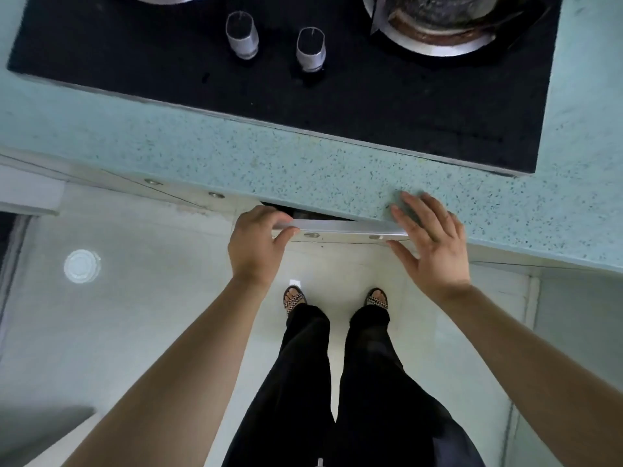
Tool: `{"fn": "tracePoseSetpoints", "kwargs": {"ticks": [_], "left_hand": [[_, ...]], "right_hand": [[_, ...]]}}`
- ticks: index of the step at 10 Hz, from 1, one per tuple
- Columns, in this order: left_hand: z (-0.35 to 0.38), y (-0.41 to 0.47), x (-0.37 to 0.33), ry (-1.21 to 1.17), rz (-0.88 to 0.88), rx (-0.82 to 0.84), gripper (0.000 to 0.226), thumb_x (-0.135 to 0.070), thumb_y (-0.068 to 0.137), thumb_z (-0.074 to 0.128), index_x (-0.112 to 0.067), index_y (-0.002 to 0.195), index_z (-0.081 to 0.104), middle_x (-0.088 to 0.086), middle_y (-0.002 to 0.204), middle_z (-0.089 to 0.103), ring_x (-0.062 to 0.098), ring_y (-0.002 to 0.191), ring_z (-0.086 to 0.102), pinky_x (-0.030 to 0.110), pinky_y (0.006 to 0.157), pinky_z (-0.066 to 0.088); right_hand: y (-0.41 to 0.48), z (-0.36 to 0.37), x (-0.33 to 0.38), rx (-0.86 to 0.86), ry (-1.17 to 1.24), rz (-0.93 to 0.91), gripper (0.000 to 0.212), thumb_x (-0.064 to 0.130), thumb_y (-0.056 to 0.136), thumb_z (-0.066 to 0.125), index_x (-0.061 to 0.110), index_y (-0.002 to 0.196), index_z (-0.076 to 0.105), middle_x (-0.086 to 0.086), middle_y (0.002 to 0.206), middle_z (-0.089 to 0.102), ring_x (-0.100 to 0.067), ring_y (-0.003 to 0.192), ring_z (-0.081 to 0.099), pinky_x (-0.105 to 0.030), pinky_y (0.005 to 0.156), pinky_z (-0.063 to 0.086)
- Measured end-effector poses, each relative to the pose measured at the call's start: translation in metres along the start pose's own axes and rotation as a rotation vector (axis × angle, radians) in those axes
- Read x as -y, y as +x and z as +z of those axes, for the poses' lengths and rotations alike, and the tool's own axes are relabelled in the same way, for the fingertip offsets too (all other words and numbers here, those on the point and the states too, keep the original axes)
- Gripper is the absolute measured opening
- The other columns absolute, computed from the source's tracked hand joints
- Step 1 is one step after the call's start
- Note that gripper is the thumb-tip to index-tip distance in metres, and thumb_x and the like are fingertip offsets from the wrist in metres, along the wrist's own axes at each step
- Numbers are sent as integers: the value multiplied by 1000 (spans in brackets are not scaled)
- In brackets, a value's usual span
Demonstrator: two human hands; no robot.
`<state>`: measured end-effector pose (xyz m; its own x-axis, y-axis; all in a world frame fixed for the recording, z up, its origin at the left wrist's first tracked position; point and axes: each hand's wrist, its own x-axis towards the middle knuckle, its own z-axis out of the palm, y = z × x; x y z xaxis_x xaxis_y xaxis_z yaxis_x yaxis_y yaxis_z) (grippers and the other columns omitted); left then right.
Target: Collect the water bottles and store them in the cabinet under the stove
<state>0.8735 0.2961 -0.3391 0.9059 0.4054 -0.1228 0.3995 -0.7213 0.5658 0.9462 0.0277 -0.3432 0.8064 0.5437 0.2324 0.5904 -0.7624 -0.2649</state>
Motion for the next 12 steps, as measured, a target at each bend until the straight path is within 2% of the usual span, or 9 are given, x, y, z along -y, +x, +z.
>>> {"fn": "tracePoseSetpoints", "kwargs": {"ticks": [1, 2, 4, 5, 7, 8, 9, 10, 12], "left_hand": [[-2, 5, 4, 12, 59, 25, 12, -31, 77, 73, -23, 85, 69, -10, 88, 68, 14, 86, 61, 17, 68, 34], [-7, 8, 13, 24, 134, 89, 14, -31, 77, 73, -22, 88, 71, -8, 92, 68, 15, 86, 62, 24, 66, 44], [-23, 12, 33, 70, 178, 92, 15, -26, 81, 70, -23, 95, 70, -7, 99, 66, 18, 91, 60, 28, 66, 48], [-24, 16, 38, 66, 160, 61, 15, -27, 79, 71, -23, 94, 69, -6, 97, 66, 19, 89, 60, 28, 66, 47], [-15, 21, 23, -33, 16, -90, 11, -22, 78, 72, -19, 88, 68, -4, 97, 67, 17, 92, 61, 24, 70, 38], [-16, 19, 17, -16, -17, -99, 8, -21, 81, 69, -18, 88, 67, -3, 100, 67, 17, 92, 61, 22, 68, 34], [-23, 10, 15, 60, -7, -52, 20, -22, 82, 68, -20, 101, 64, -1, 111, 62, 21, 99, 60, 24, 70, 37], [-37, -11, 5, 166, 27, 16, 38, -36, 80, 69, -23, 114, 60, 3, 119, 57, 26, 108, 55, 30, 72, 41], [-73, -100, -32, 300, 292, 9, 59, -54, 82, 58, -21, 131, 50, 5, 130, 51, 25, 120, 47, 38, 83, 46]], "right_hand": [[0, 1, 6, -3, -38, 38, 47, 37, 90, 58, 20, 133, 48, -3, 142, 46, -25, 135, 33, -36, 111, 20], [0, 1, 15, -3, -53, 92, 48, 40, 91, 54, 19, 133, 47, -4, 143, 44, -25, 136, 31, -36, 112, 17], [-2, 3, 32, 26, -69, 193, 55, 41, 90, 56, 18, 137, 42, -4, 148, 37, -28, 139, 28, -41, 114, 16], [-3, 3, 36, 9, -52, 222, 53, 41, 90, 55, 17, 136, 44, -5, 148, 38, -29, 139, 29, -43, 113, 17], [-3, 5, 36, 16, -57, 242, 53, 41, 90, 54, 17, 136, 44, -4, 148, 39, -29, 139, 29, -45, 114, 18], [-1, 0, 42, 52, -35, 269, 54, 41, 89, 56, 16, 136, 44, -4, 149, 38, -29, 140, 28, -46, 115, 17], [-4, -14, 51, 96, 44, 308, 56, 42, 91, 54, 16, 139, 40, -5, 151, 34, -27, 141, 26, -44, 116, 16], [-20, -34, 63, 142, 112, 341, 61, 45, 91, 51, 18, 143, 33, -3, 153, 30, -25, 142, 23, -44, 116, 19], [-82, -95, 92, 123, 118, 323, 68, 51, 92, 42, 17, 147, 21, -2, 154, 24, -20, 143, 20, -41, 115, 24]]}}
